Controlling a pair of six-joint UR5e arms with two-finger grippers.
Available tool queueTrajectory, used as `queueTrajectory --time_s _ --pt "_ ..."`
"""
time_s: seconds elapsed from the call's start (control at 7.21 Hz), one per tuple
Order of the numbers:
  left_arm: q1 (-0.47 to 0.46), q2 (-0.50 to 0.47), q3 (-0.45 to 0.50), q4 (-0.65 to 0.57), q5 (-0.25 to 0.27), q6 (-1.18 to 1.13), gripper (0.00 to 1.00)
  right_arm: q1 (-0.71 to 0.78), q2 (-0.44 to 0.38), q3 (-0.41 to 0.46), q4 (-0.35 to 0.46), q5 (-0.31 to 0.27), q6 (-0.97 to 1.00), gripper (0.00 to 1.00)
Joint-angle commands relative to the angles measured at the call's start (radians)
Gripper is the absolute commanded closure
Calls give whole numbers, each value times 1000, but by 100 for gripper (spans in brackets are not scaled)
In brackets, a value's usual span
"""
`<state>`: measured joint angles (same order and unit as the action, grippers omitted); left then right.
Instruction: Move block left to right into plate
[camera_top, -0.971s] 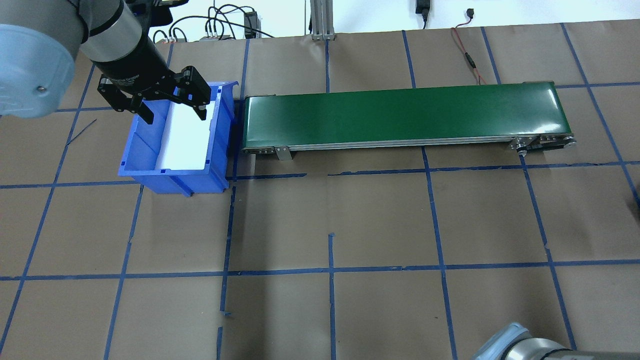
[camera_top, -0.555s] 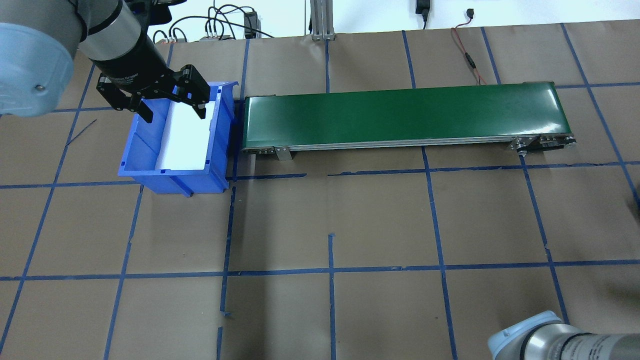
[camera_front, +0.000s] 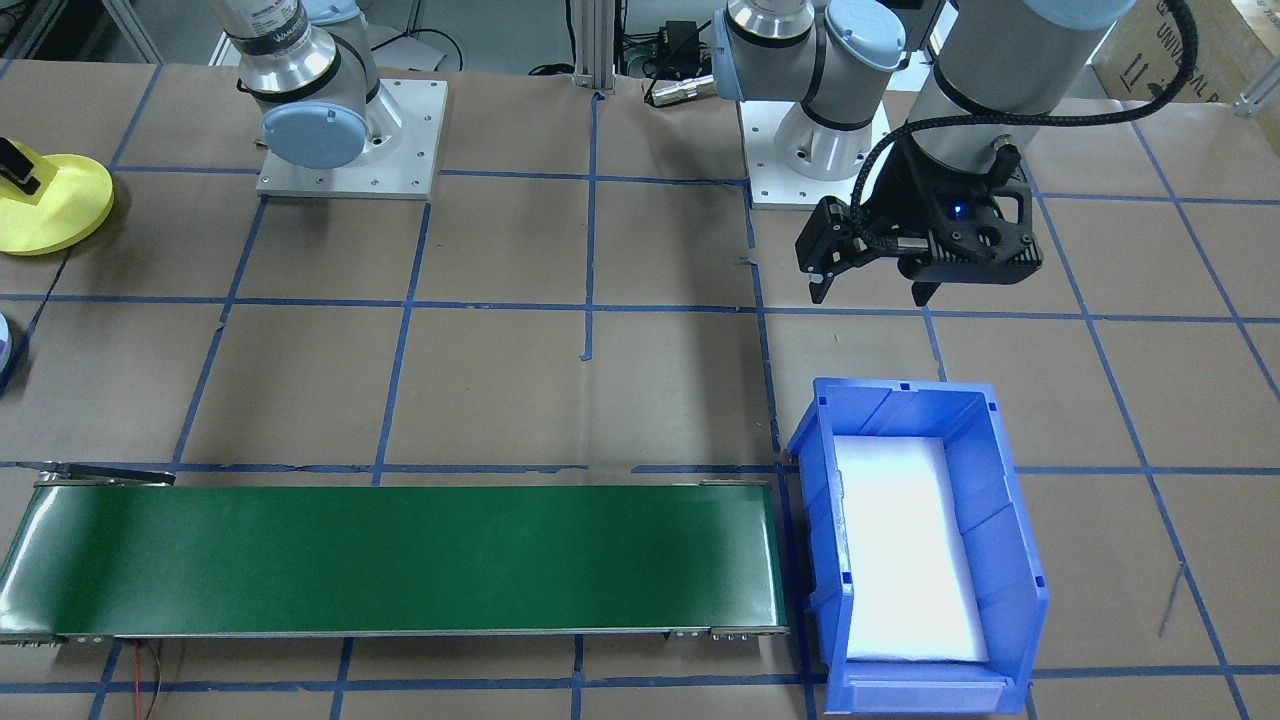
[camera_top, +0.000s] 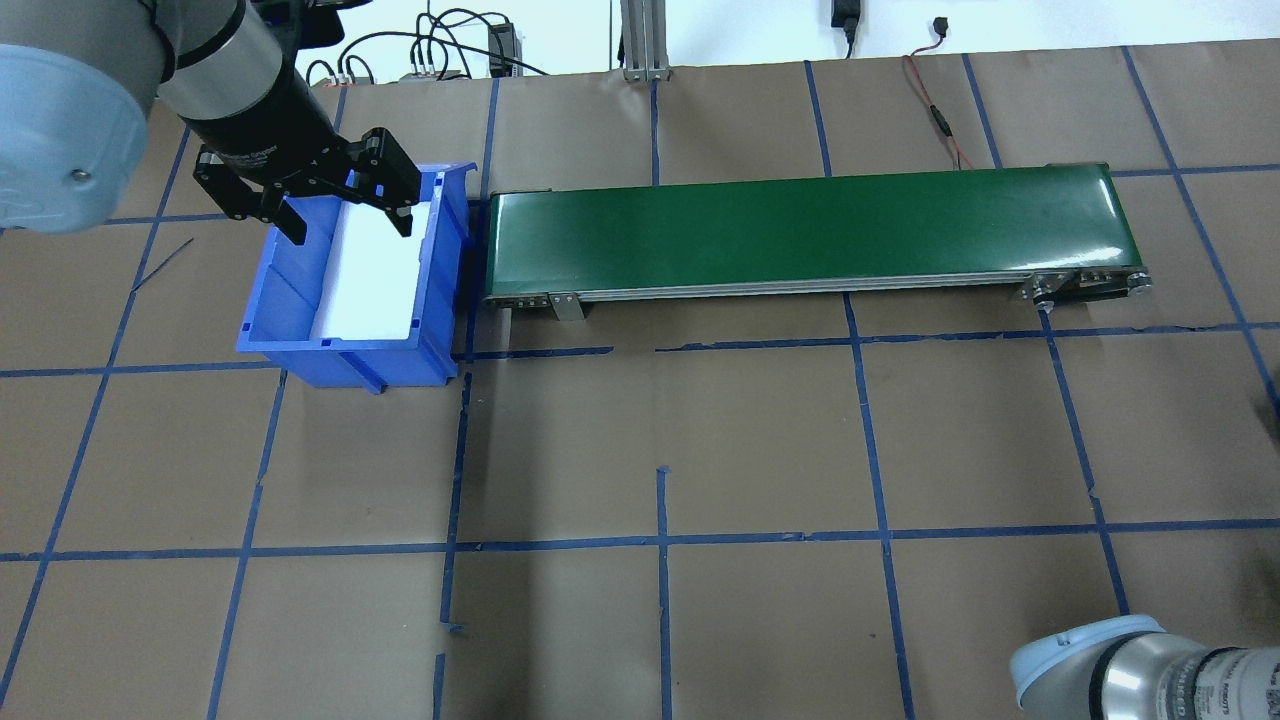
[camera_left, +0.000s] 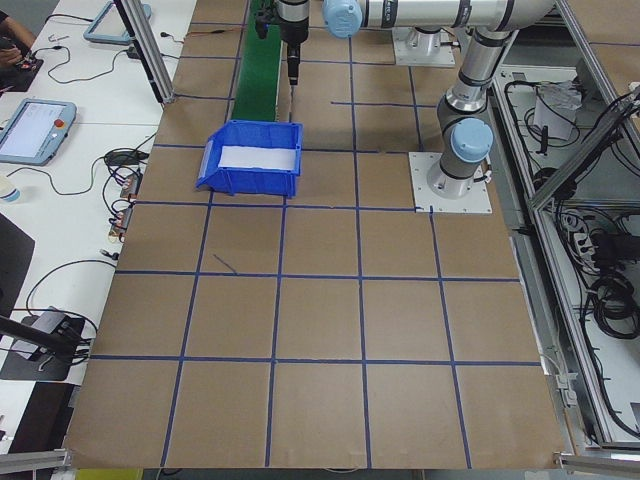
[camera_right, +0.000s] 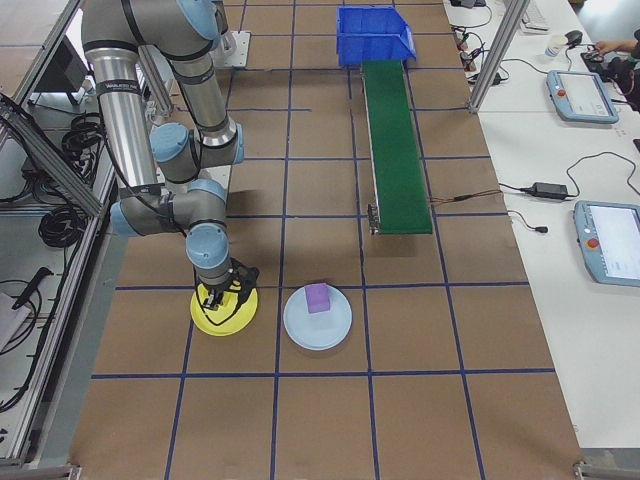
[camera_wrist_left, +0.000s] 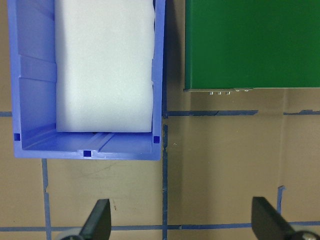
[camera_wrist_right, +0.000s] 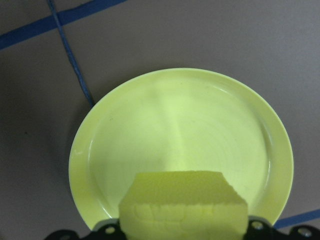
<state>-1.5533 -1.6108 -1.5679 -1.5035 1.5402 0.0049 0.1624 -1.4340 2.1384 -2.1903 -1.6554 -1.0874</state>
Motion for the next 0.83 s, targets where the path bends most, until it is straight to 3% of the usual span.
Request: queueTrajectory --time_s 0.0,0.28,0.42,0.69 --pt "1 0 -3 0 0 0 0 15 7 -14 30 5 23 0" --pt "-1 0 -4 -1 -2 0 0 159 -55 -85 174 0 211 0" --pt "-1 0 -1 0 0 0 0 284 -100 -166 272 2 359 0" --pt "-1 0 -1 0 -2 0 0 597 -109 -392 422 0 564 0"
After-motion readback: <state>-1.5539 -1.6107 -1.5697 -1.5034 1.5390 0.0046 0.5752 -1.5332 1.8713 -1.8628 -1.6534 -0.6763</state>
